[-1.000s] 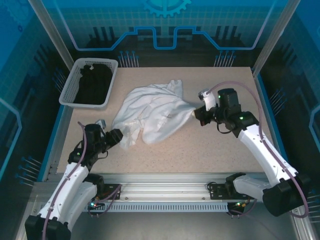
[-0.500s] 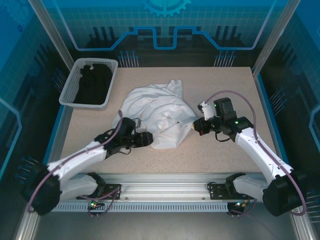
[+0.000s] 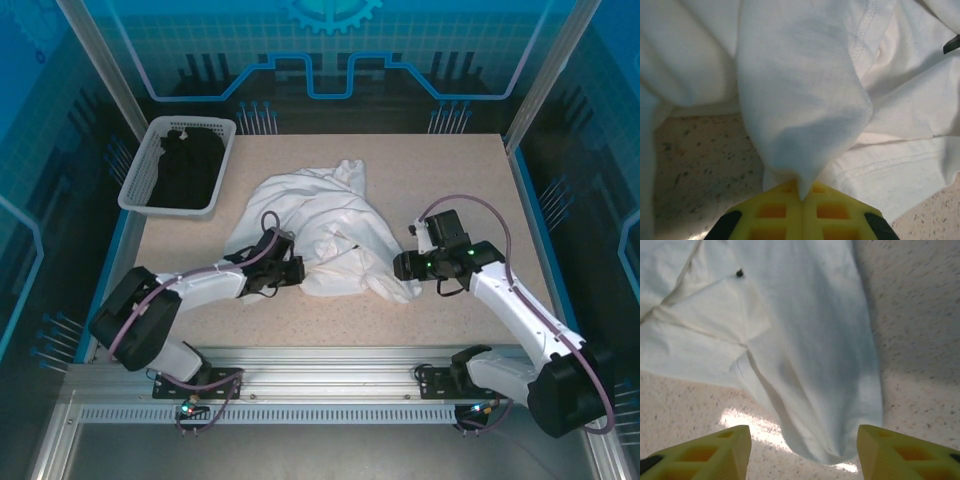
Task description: Fold the inside-out t-shirt
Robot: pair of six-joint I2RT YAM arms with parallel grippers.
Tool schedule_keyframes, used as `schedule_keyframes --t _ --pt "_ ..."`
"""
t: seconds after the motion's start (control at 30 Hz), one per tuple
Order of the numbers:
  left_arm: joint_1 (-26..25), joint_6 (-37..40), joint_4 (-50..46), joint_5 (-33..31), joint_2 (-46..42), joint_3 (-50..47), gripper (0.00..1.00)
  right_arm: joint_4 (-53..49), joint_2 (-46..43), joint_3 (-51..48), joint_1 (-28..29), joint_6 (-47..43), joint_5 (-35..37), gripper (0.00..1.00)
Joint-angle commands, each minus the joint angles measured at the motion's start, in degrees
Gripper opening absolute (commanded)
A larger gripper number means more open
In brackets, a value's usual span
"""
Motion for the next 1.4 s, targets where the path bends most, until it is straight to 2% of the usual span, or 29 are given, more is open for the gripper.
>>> schedule_keyframes --t 0.0,0.2,0.33,0.5,0.7,0.9,1.13,1.27,1.37 --pt "0.42 0.97 0.39 -0.24 -3.8 -2.97 0.0 4.51 6.46 3.04 -1.62 0.92 3.2 0.61" --pt "1.18 -0.08 0.03 0.3 -8.2 -5.79 0.0 7.64 22.0 9.75 -1.48 -0.39 0.81 0.56" --pt "1.68 -0.17 -0.45 0.41 -9.69 -6.07 0.0 4.8 30.67 14.94 -3.16 -2.72 1.74 0.55" --pt "1.75 -0.21 -0.4 0.48 -10.53 -5.94 0.0 4.18 36.77 18.08 -4.32 -4.86 1.12 0.53" --pt "1.81 -0.43 -0.99 0.46 -11.43 -5.96 0.0 2.43 41.14 20.52 -4.27 -5.83 -1.17 0.29" --pt "2.32 -0.87 -1.95 -0.87 -14.48 -6.31 0.0 2.58 37.74 18.42 -4.91 -6.02 -1.65 0.0" --pt "5.79 -1.71 -4.84 -0.34 -23.57 -5.45 0.0 5.29 19.23 15.56 -6.09 -5.13 -3.94 0.0" --pt "8.46 0.69 -9.97 -1.19 -30.07 0.01 0.0 5.42 8.88 18.06 -6.38 -4.69 -3.99 0.0" --pt "12.61 1.92 -12.2 -1.13 -34.12 5.11 0.0 4.88 3.86 21.85 -6.92 -4.95 -1.63 0.0"
